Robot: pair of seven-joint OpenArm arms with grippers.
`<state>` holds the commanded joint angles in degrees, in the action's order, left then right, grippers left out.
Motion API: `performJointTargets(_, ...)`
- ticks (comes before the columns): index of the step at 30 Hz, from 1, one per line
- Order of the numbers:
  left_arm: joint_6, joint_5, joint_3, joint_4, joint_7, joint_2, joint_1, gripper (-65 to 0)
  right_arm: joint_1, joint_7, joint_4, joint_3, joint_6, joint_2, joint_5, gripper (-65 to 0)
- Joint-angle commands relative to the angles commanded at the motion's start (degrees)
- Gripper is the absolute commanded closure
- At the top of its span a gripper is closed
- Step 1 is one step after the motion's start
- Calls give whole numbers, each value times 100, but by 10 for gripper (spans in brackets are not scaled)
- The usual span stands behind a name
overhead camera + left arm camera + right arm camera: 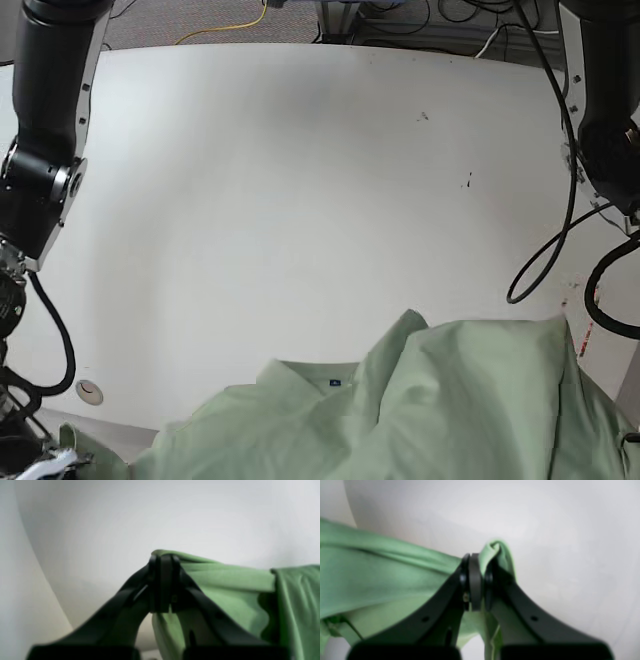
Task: Layout the t-shirt on the table in an organized manner, then fold the t-shirt properly
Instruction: 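Lower the shirt onto the table and release both grippers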
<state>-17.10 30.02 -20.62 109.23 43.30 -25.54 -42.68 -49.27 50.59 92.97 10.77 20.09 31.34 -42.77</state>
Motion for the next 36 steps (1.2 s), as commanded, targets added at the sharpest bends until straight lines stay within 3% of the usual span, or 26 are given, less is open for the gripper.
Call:
performJointTargets(4, 0, 237, -229, 9, 0, -9, 598, 0, 730, 0, 211, 246, 0, -35, 0, 0)
performJointTargets(16, -9, 941, -1055, -9, 0, 18, 2998, 0, 3253, 0, 1231, 993, 0, -853, 9, 0)
performJointTargets(30, -9, 1433, -1187, 0, 0, 141, 5213, 0, 5354, -18, 1653, 1064, 0, -1653, 18, 0)
performJointTargets(36, -9, 1451, -1477, 0, -9, 158, 5864, 0, 5952, -35, 1653, 1064, 0, -1749, 26, 0)
